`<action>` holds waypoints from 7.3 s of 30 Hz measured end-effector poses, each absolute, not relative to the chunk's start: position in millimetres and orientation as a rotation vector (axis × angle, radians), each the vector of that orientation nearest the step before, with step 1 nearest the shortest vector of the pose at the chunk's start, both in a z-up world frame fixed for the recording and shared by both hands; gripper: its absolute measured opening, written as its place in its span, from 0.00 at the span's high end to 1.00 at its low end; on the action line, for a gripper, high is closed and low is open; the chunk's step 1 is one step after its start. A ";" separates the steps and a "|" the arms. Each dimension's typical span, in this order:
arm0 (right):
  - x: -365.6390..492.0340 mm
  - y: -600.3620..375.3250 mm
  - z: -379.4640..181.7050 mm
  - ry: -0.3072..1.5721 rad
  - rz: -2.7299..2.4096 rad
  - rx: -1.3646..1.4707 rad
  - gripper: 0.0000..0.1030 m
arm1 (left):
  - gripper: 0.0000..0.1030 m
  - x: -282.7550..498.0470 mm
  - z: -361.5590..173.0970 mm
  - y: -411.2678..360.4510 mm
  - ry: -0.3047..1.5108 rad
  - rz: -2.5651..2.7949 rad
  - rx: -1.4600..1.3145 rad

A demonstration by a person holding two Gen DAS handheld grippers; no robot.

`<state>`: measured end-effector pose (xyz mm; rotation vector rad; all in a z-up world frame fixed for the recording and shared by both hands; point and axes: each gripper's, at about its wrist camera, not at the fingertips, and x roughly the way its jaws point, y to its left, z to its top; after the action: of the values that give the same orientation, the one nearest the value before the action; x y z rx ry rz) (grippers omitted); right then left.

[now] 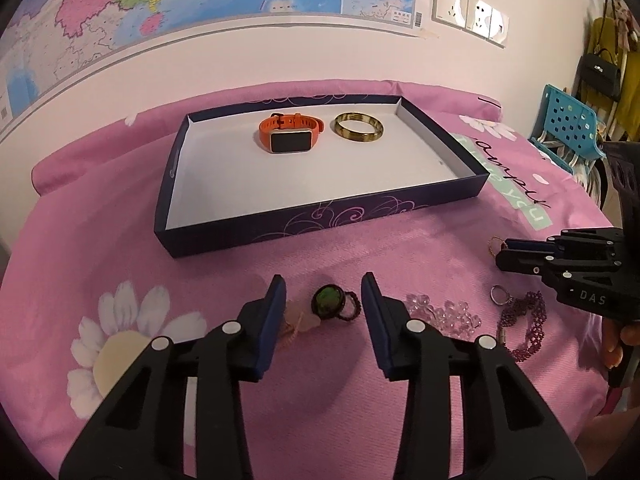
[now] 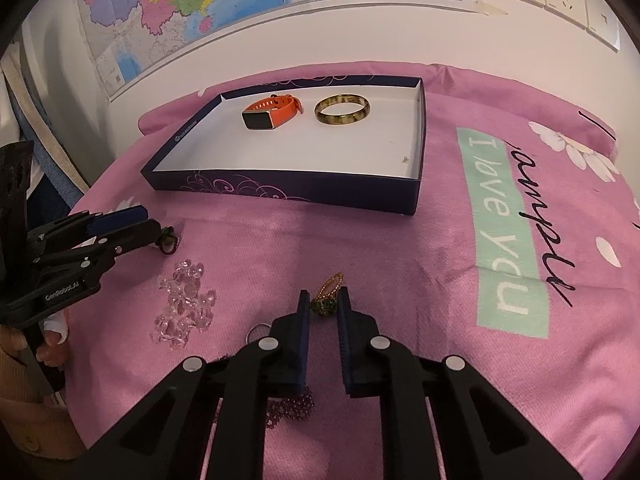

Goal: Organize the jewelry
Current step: 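Move the left gripper toward the pink-stone ring while the right gripper grasps the gold green-stone ring, then grasp the pink-stone ring with the left gripper while the right gripper lifts the gold ring, then carry the pink-stone ring into the box with the left gripper while the right gripper releases the gold ring there, then move the right gripper to the purple beaded bracelet and close on it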

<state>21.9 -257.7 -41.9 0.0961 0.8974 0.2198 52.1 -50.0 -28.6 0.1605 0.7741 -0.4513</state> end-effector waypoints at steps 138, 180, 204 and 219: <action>178.2 -231.9 -23.0 0.868 0.220 0.016 0.77 | 0.65 193.9 -25.5 -82.0 0.884 -0.415 0.009; 2.2 -246.8 -27.4 0.894 0.317 0.041 0.65 | 0.51 39.0 -15.7 -19.7 0.736 -0.447 0.120; -22.0 -226.0 -42.3 0.936 0.317 -0.080 0.77 | 0.51 28.1 -32.3 -20.6 0.792 -0.443 0.128; -24.5 -226.2 -33.8 0.921 0.396 -0.012 0.96 | 0.55 31.2 -34.1 -23.1 0.809 -0.449 0.139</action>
<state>-24.5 -226.2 -33.8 -0.0123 0.9207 0.3955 31.2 -23.1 -34.1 0.1387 0.8086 -0.4487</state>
